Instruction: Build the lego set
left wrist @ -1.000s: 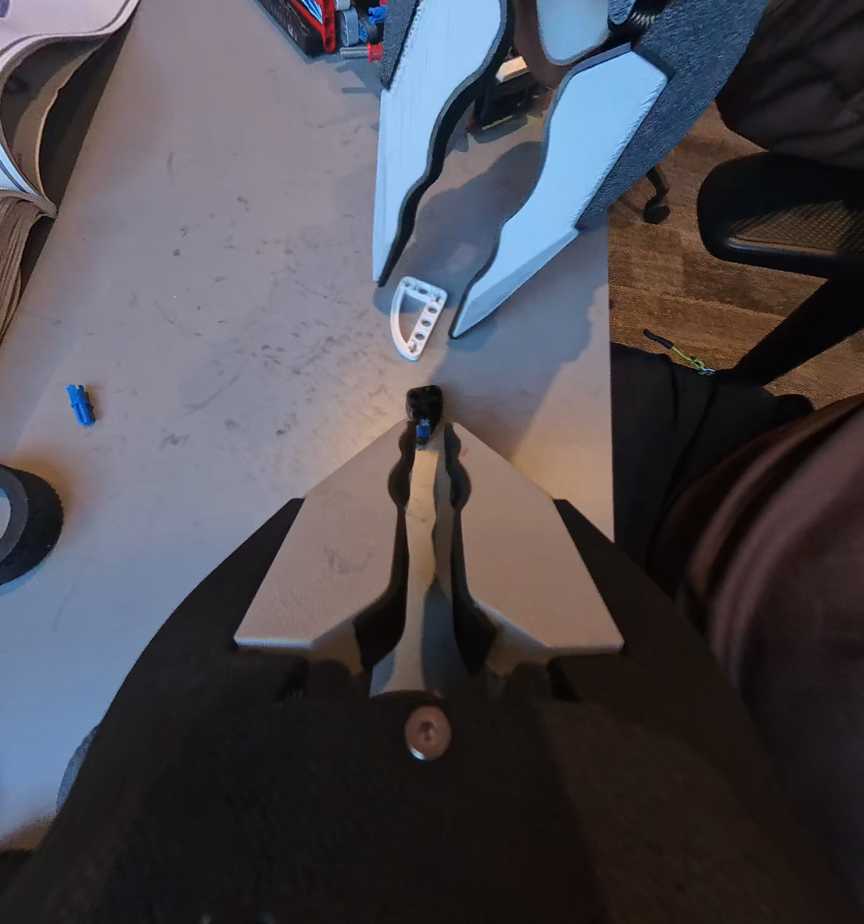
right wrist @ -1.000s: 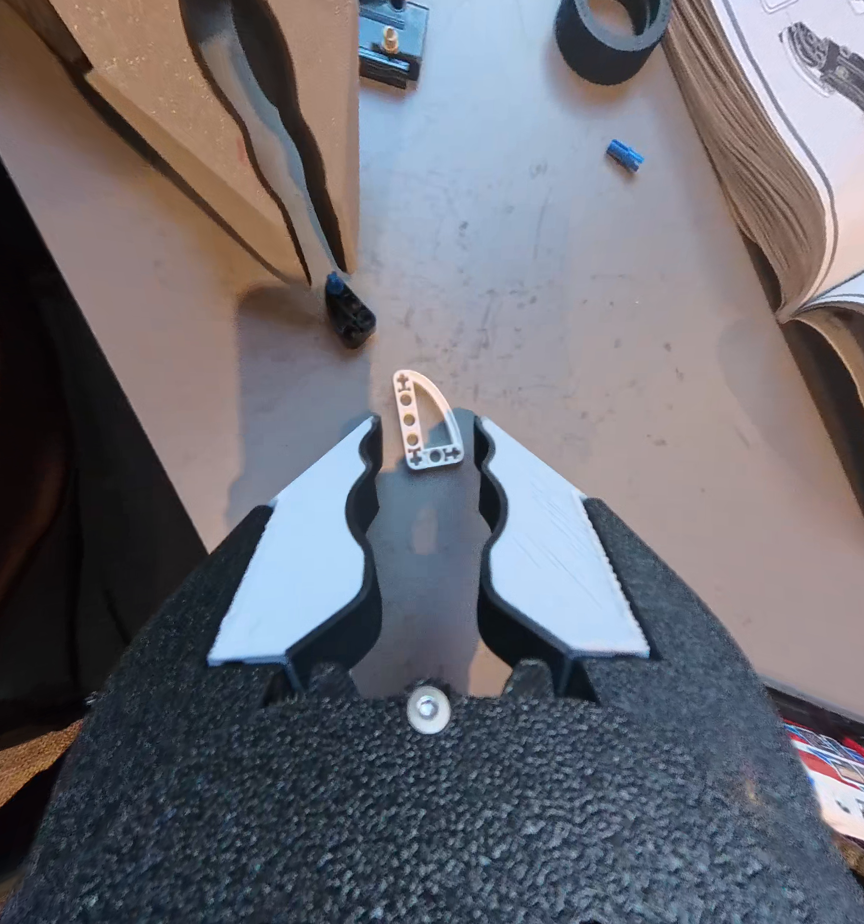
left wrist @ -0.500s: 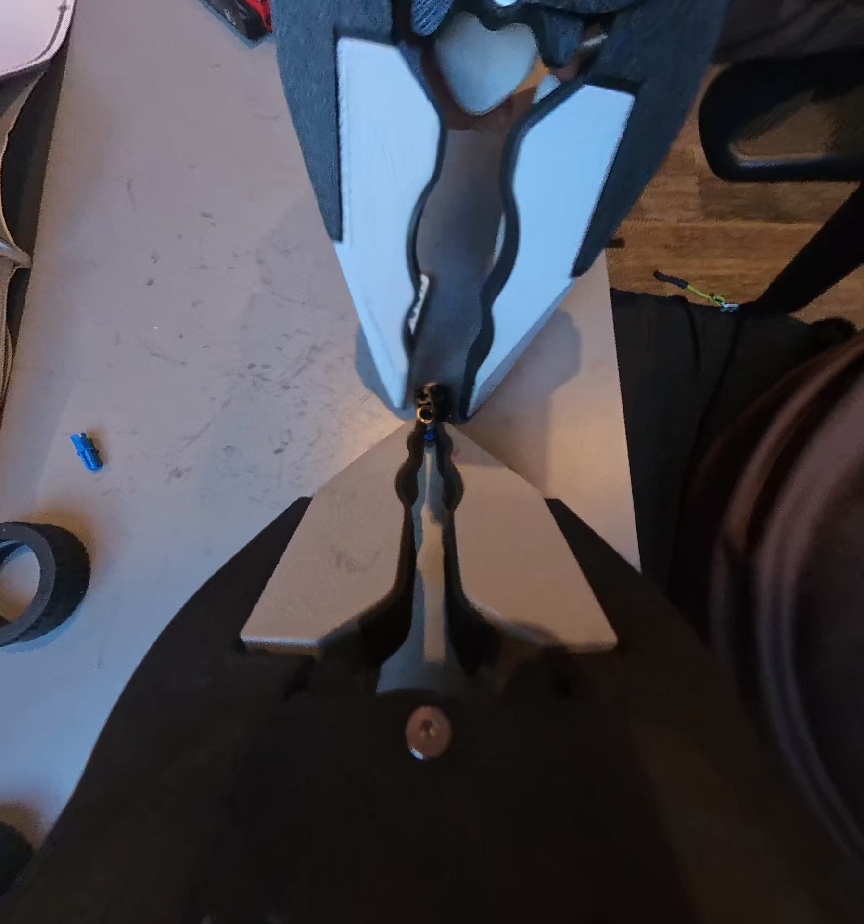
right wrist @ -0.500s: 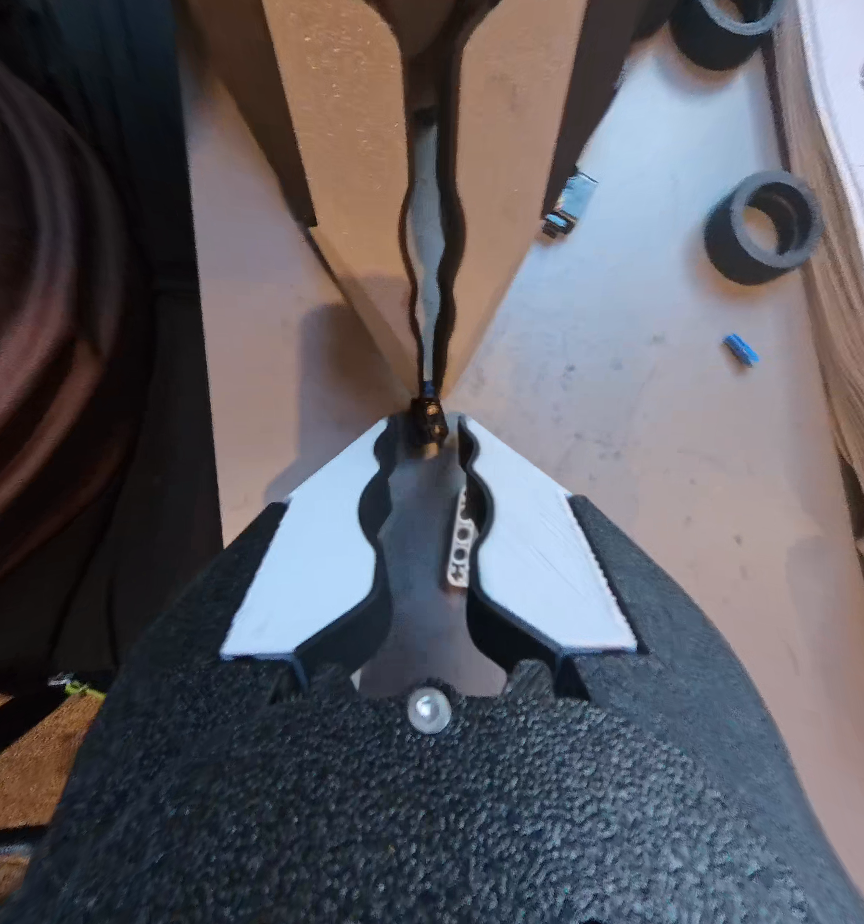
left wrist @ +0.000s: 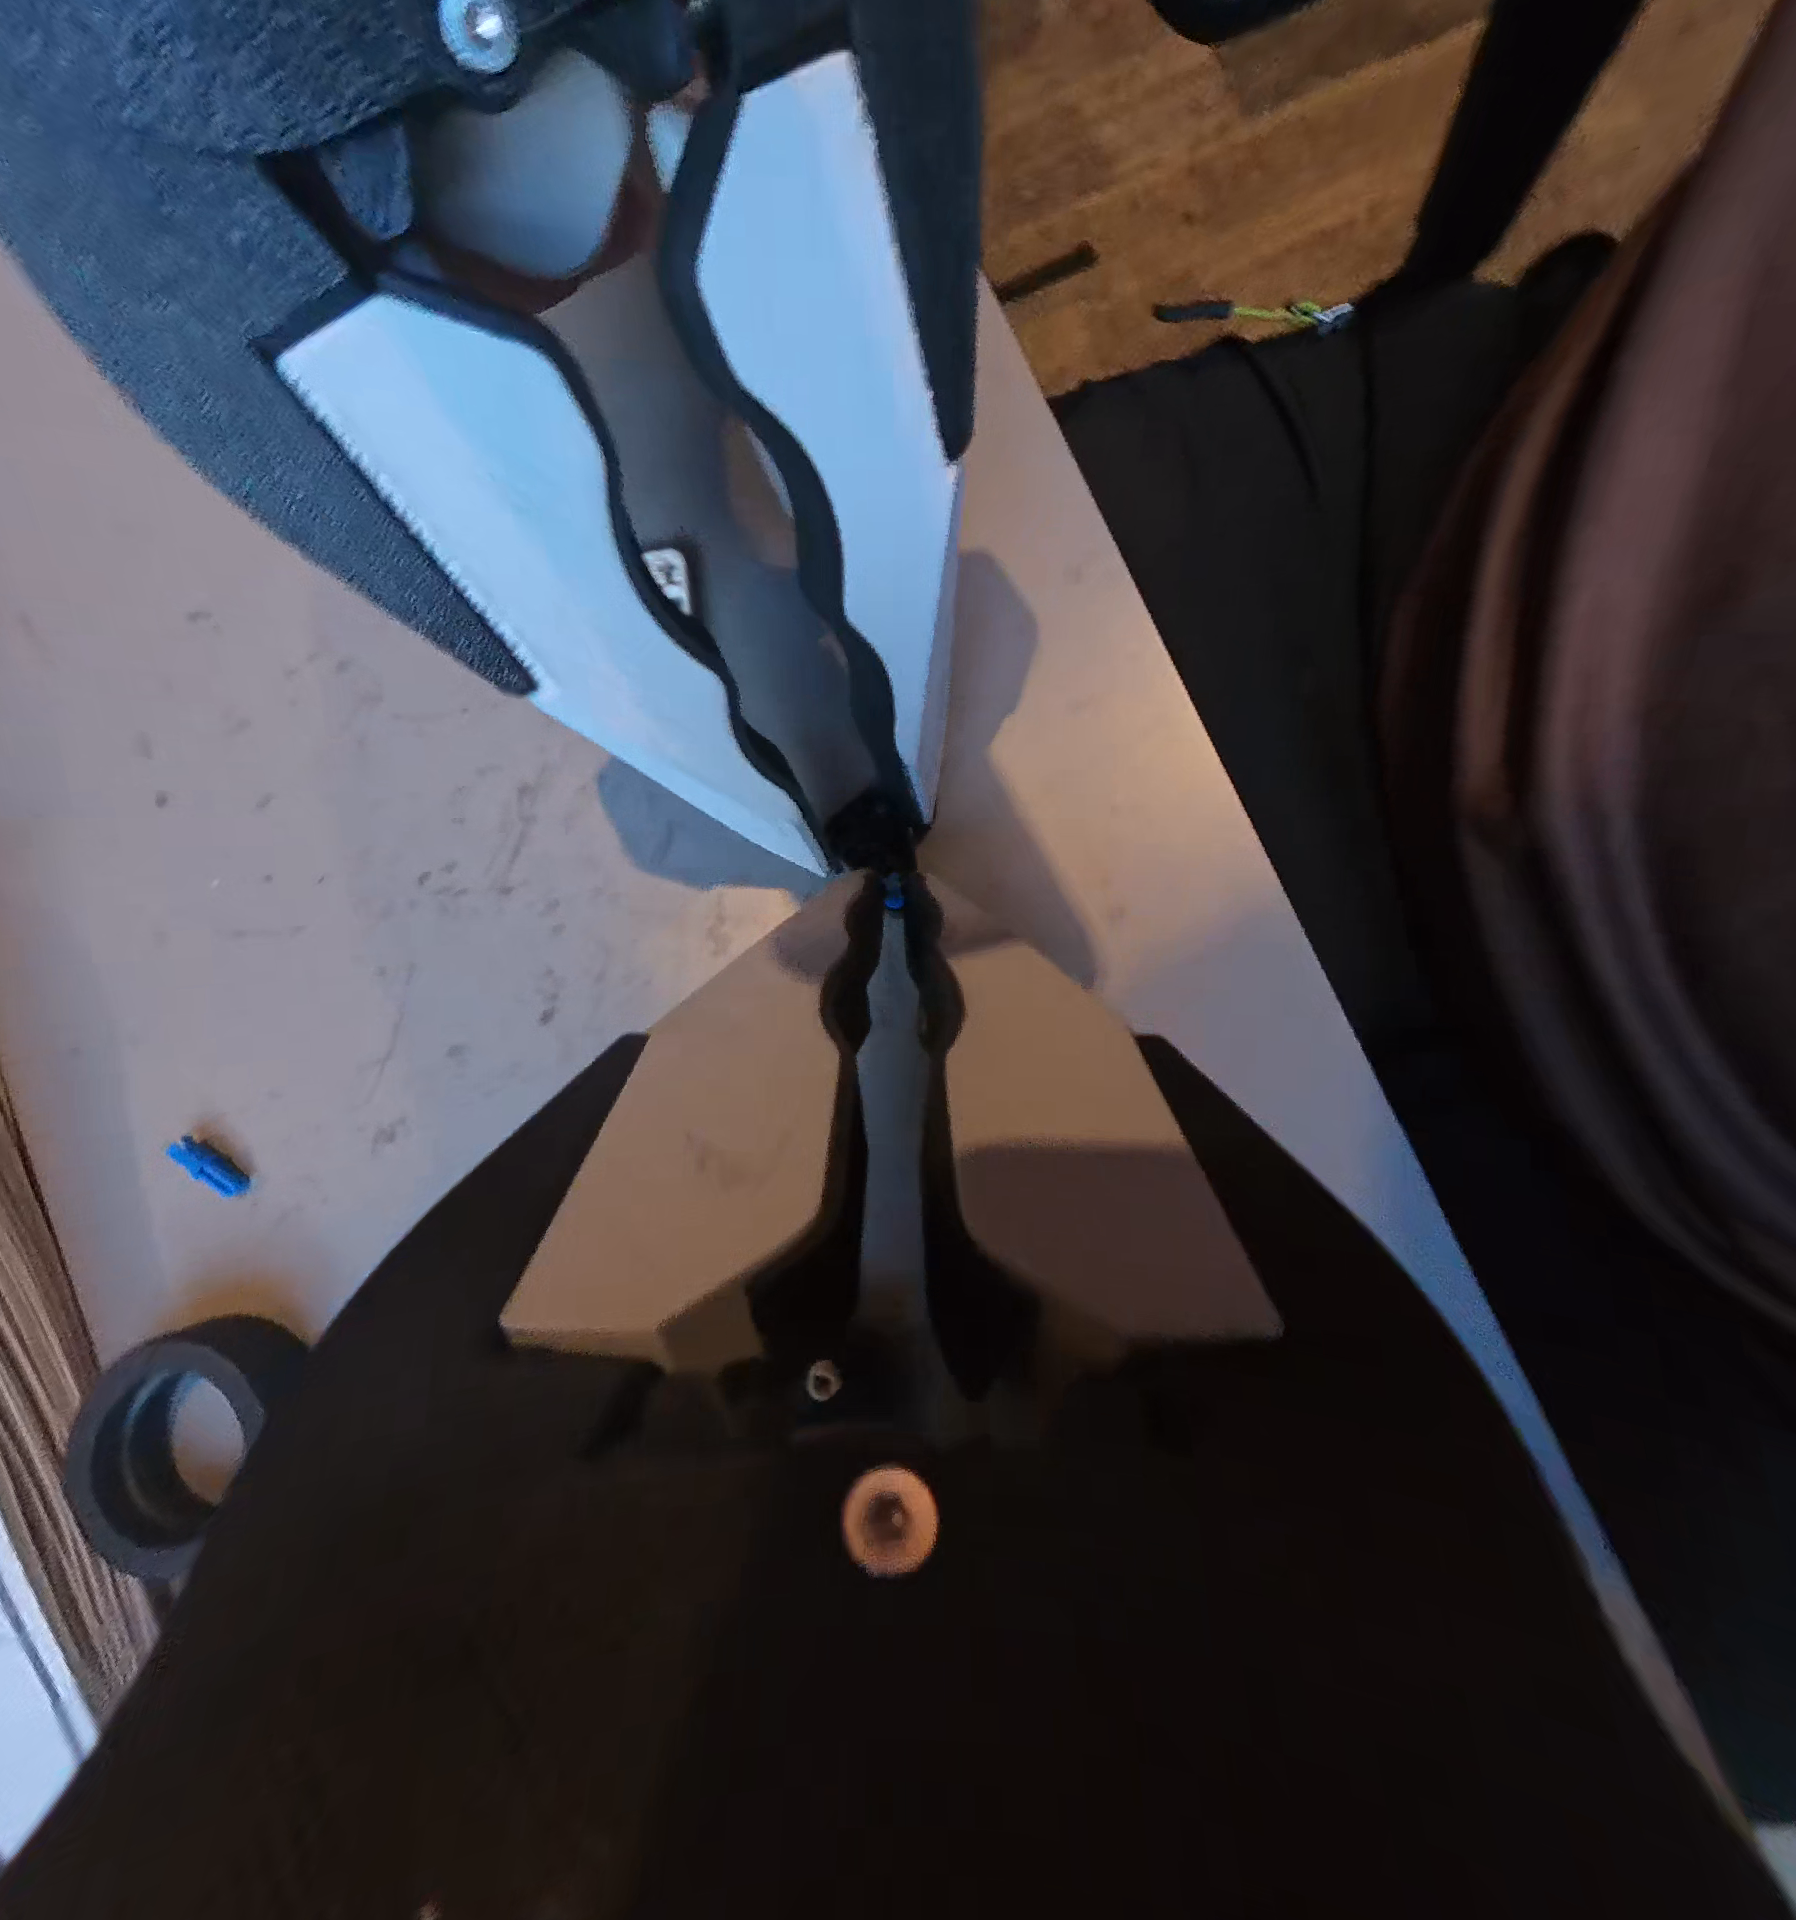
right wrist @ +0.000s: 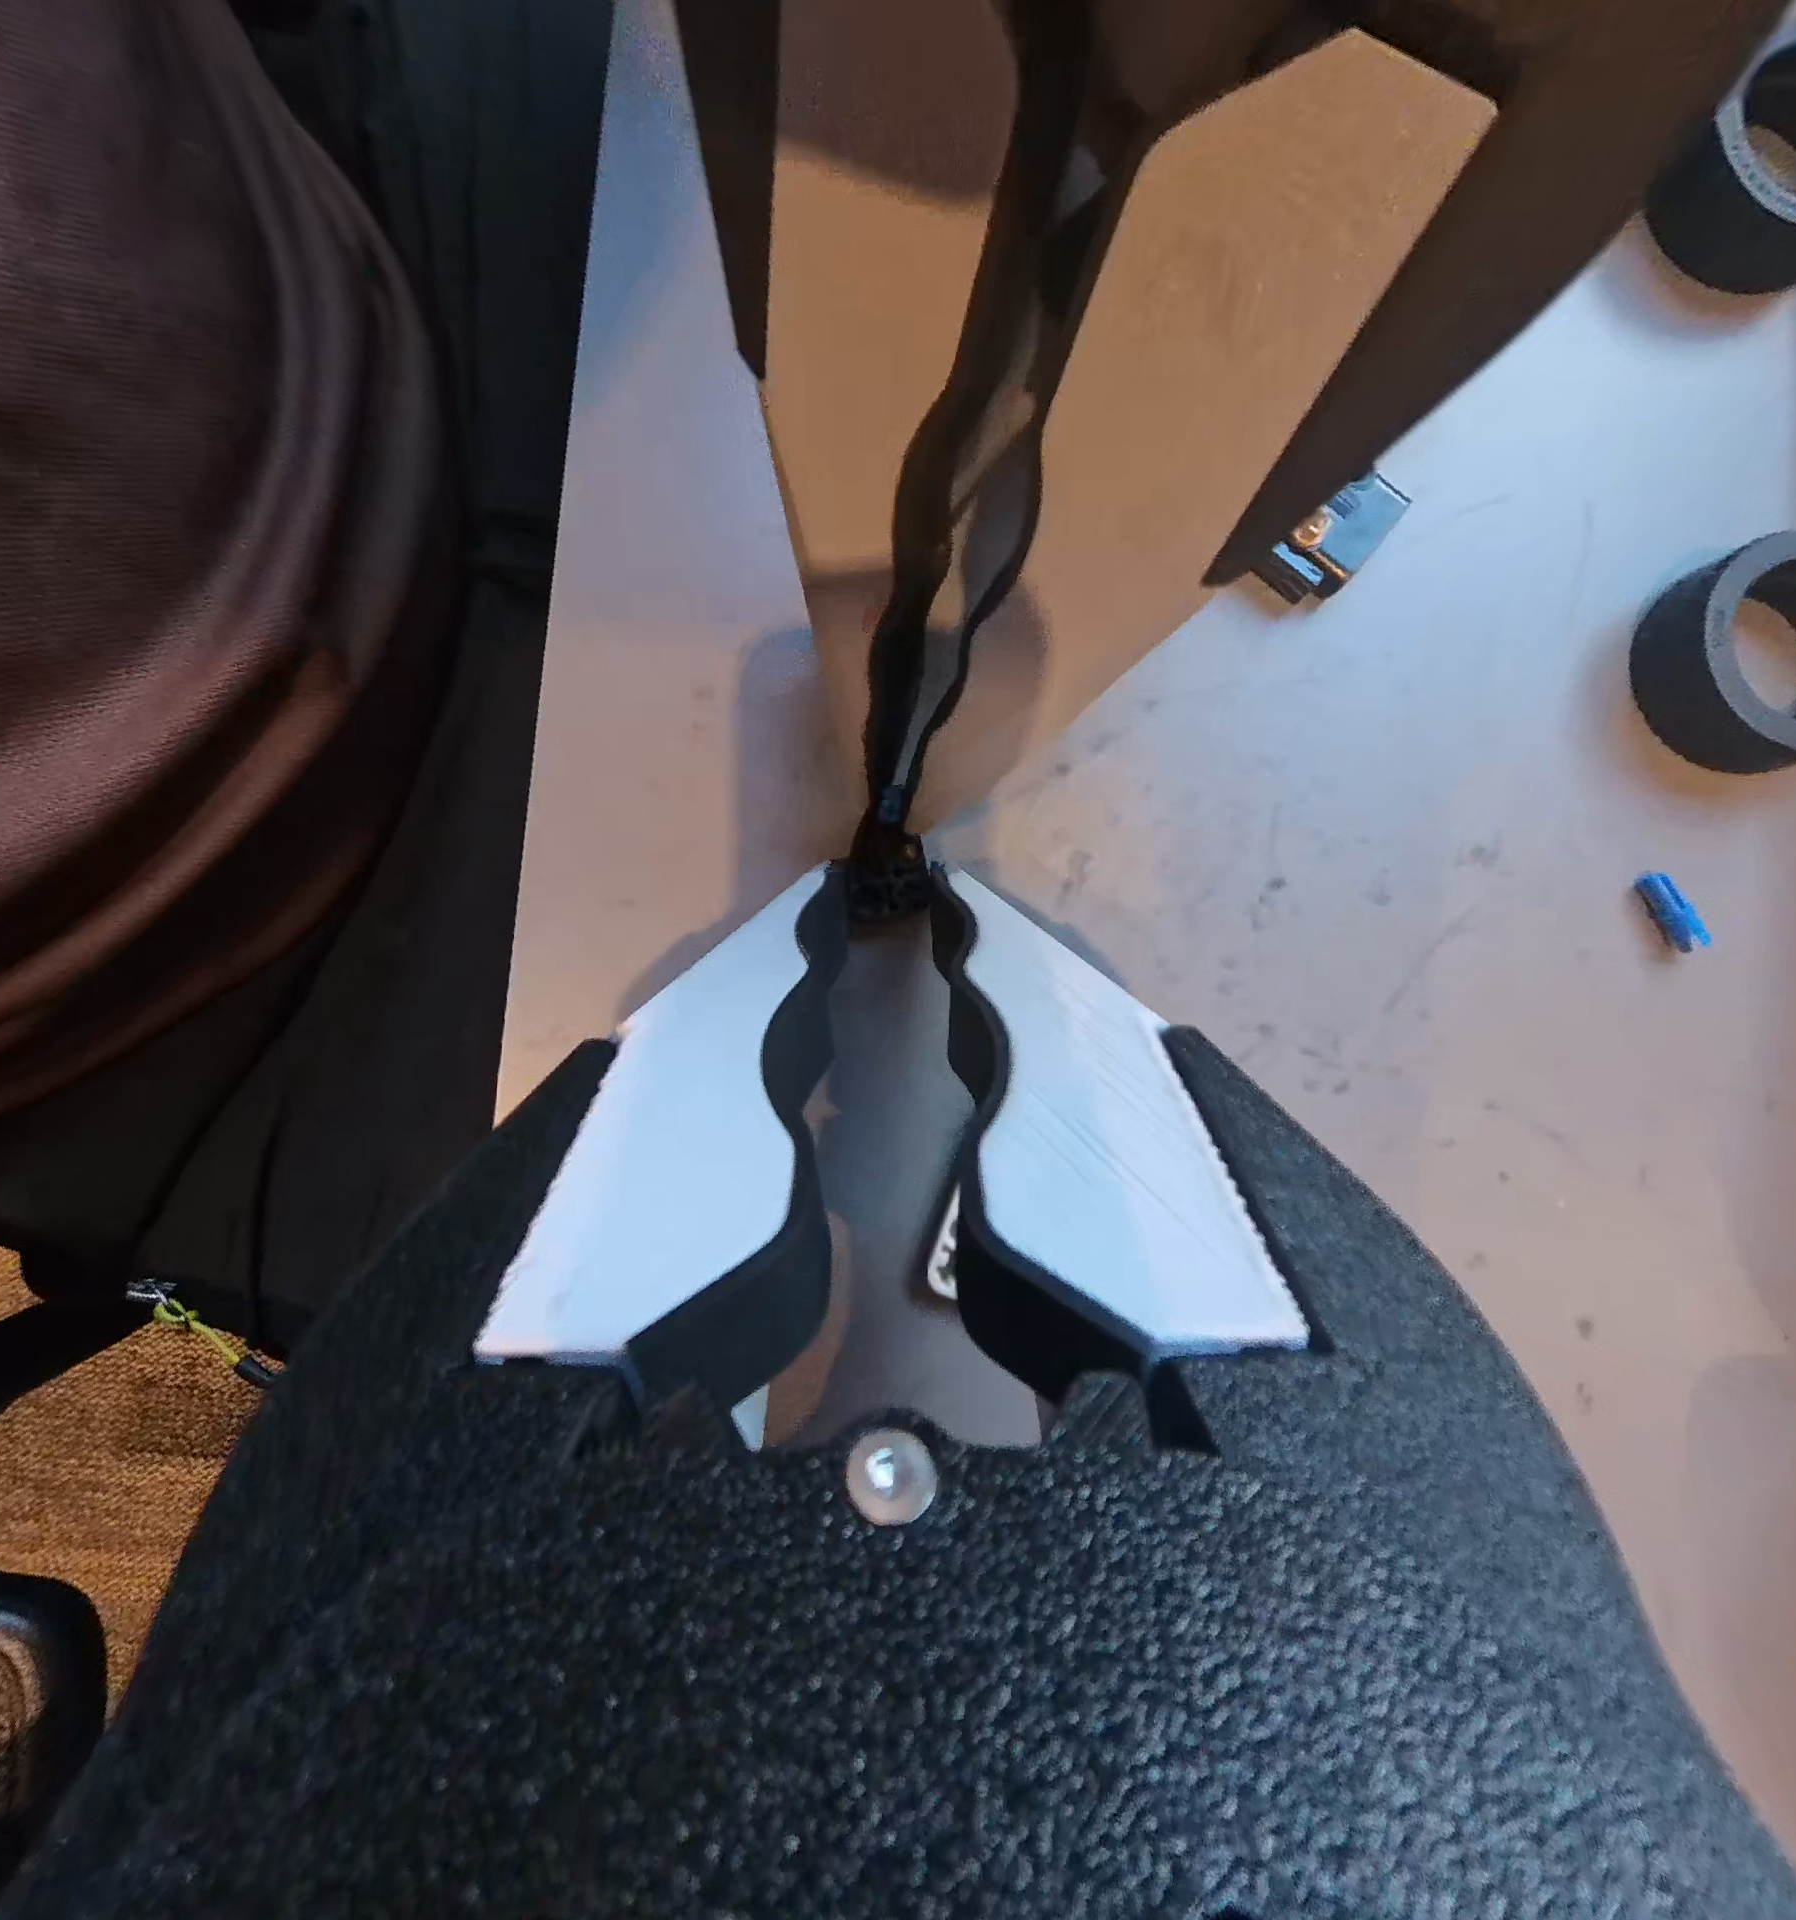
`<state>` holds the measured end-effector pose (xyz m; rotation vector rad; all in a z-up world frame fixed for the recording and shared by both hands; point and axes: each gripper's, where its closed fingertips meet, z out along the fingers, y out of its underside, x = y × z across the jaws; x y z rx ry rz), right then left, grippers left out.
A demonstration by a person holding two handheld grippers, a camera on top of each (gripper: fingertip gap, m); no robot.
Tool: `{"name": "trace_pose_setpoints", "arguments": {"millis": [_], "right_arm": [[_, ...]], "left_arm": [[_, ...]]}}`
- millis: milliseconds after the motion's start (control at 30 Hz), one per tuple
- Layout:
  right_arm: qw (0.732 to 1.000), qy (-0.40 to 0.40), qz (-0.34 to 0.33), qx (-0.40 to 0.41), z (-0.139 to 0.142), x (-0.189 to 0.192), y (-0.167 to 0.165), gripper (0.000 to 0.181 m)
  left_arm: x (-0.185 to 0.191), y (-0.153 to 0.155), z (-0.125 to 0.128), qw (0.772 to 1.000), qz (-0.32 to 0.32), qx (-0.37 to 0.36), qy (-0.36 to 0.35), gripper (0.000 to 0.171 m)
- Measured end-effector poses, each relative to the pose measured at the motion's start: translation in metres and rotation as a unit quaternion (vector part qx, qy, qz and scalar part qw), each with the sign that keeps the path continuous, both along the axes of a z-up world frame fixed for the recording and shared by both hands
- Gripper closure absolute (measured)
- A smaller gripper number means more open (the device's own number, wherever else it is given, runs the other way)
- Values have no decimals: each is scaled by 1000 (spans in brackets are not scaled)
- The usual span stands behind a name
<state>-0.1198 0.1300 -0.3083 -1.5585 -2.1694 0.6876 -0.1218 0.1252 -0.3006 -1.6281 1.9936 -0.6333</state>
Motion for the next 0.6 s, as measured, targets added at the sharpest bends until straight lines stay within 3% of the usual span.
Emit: {"name": "trace_pose_setpoints", "arguments": {"millis": [33, 167, 300, 467, 600], "right_arm": [[1000, 1, 4, -2, 0, -1, -1, 166], [1000, 4, 4, -3, 0, -2, -3, 166], [1000, 4, -6, 10, 0, -2, -3, 166], [1000, 3, -11, 7, 0, -2, -3, 166], [1000, 3, -11, 7, 0, -2, -3, 166]], "left_arm": [[-1, -1, 0, 1000, -19, 3, 5, 170], [-2, -3, 0, 996, -80, 44, 12, 169], [-3, -4, 1, 1000, -13, -2, -14, 166], [-5, 1, 8, 996, 72, -10, -45, 168], [-4, 2, 10, 996, 80, -17, -42, 171]]}}
